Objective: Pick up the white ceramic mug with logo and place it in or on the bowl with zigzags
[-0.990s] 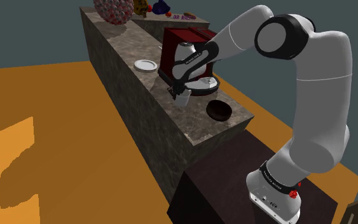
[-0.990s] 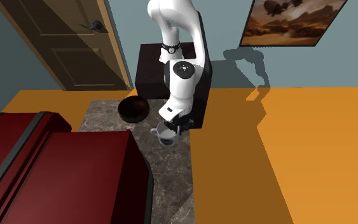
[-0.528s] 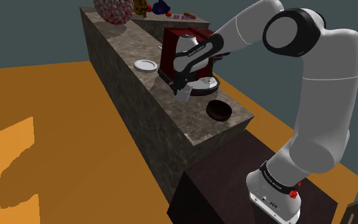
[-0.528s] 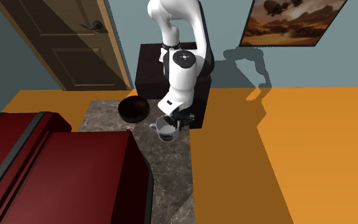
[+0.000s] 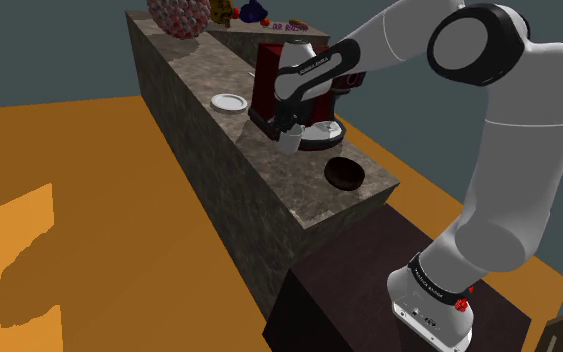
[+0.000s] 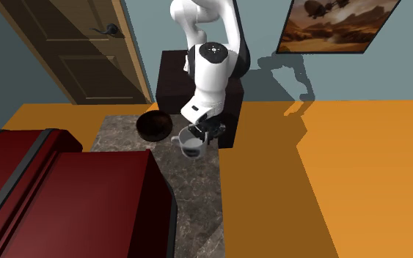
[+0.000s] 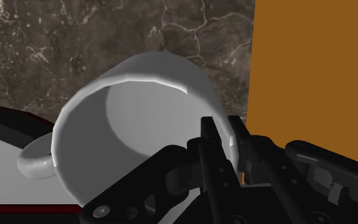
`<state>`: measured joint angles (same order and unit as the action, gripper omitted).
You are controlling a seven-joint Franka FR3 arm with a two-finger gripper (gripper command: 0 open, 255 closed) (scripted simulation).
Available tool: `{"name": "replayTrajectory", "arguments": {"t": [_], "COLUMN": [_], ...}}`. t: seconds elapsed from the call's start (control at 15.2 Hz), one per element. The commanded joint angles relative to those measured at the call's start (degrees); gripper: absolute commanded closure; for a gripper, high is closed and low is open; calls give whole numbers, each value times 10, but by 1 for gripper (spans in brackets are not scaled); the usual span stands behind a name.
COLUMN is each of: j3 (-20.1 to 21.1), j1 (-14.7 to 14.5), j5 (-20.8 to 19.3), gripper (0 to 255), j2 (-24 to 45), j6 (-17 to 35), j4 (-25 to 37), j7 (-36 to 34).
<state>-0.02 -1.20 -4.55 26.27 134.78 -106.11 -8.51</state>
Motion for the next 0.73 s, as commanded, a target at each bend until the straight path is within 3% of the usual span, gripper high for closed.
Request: {"name": "replayTrajectory", "arguments": {"t": [0.0,0.2,0.66], "j3": [0,1,-18], "j1": [1,1,49], "j5": [1,2,9], "gripper": [255,255,255], "j2": [-9,-21,-119], "j6": [-13,-29,19], "j4": [4,8,-135], "j7": [2,3,71]}}
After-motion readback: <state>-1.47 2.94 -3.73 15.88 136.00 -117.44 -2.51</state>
